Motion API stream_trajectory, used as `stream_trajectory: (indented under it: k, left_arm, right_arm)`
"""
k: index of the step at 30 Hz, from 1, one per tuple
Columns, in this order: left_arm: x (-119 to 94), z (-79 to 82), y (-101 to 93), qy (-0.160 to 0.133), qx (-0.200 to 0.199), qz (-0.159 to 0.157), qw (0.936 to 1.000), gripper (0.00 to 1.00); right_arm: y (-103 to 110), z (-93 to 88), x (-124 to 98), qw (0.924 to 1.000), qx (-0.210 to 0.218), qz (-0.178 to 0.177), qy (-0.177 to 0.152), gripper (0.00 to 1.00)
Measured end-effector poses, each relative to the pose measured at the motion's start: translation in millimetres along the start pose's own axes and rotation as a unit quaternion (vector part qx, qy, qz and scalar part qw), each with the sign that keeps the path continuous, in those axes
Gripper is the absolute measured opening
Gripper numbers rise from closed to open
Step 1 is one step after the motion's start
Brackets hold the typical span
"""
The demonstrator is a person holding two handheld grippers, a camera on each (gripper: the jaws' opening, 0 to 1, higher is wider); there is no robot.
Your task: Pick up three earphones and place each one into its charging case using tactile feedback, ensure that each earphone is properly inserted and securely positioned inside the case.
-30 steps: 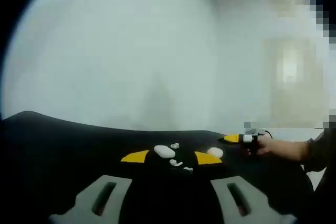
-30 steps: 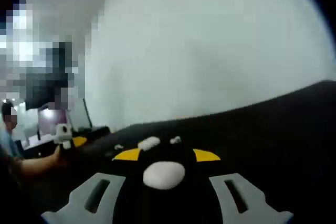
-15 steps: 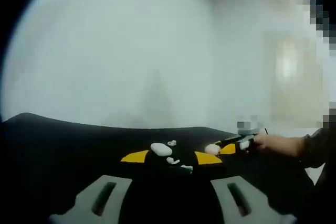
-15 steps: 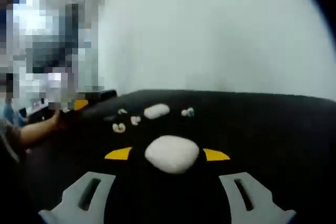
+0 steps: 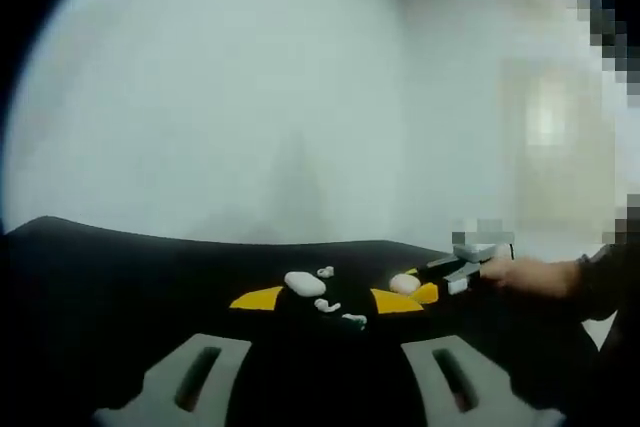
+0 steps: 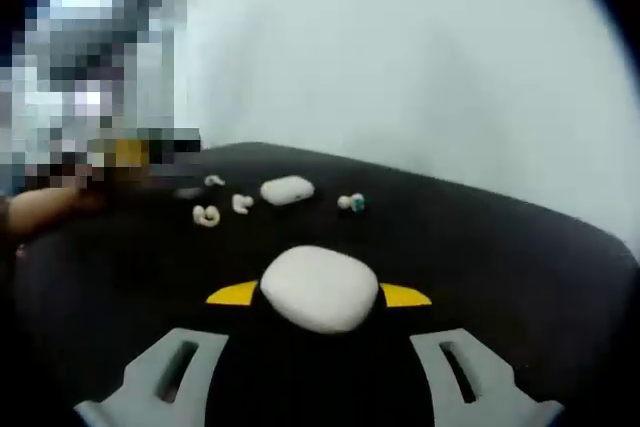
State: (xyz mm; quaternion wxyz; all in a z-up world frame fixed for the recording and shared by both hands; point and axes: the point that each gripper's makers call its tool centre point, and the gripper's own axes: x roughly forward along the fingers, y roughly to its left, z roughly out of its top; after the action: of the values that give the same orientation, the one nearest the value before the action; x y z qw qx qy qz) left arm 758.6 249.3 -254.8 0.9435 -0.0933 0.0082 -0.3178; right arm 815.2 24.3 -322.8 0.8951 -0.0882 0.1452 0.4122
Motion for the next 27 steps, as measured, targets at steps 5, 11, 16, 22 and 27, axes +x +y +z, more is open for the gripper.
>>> stream_trajectory:
  k: [5,11,16,22,27]
  left_arm:
    - [0.2,0.8,0.5,-0.002,-0.003,-0.001,1.0,0.3]
    - [0.8,0.6,-0.7,-0.002,-0.003,-0.003,1.0,0.3]
    - [1.7,0.4,-0.3,-0.002,-0.003,-0.004,1.0,0.3]
    - [2.0,0.1,0.1,-0.001,-0.002,-0.004,1.0,0.3]
    - [1.6,-0.1,0.7,0.0,-0.001,-0.002,1.0,0.3]
  right_arm:
    - [17.9,9.6,-9.5,0.9949,-0.077,0.057,-0.029,0.46]
    - [32.3,13.5,-27.9,0.9879,-0.106,0.108,-0.033,0.45]
    - [21.0,-6.8,-36.8,0.9888,-0.108,0.102,0.014,0.45]
    - [18.6,9.3,-51.1,0.9925,-0.006,0.119,-0.028,0.51]
    - [-1.6,9.0,-57.1,0.9932,0.066,0.091,-0.031,0.52]
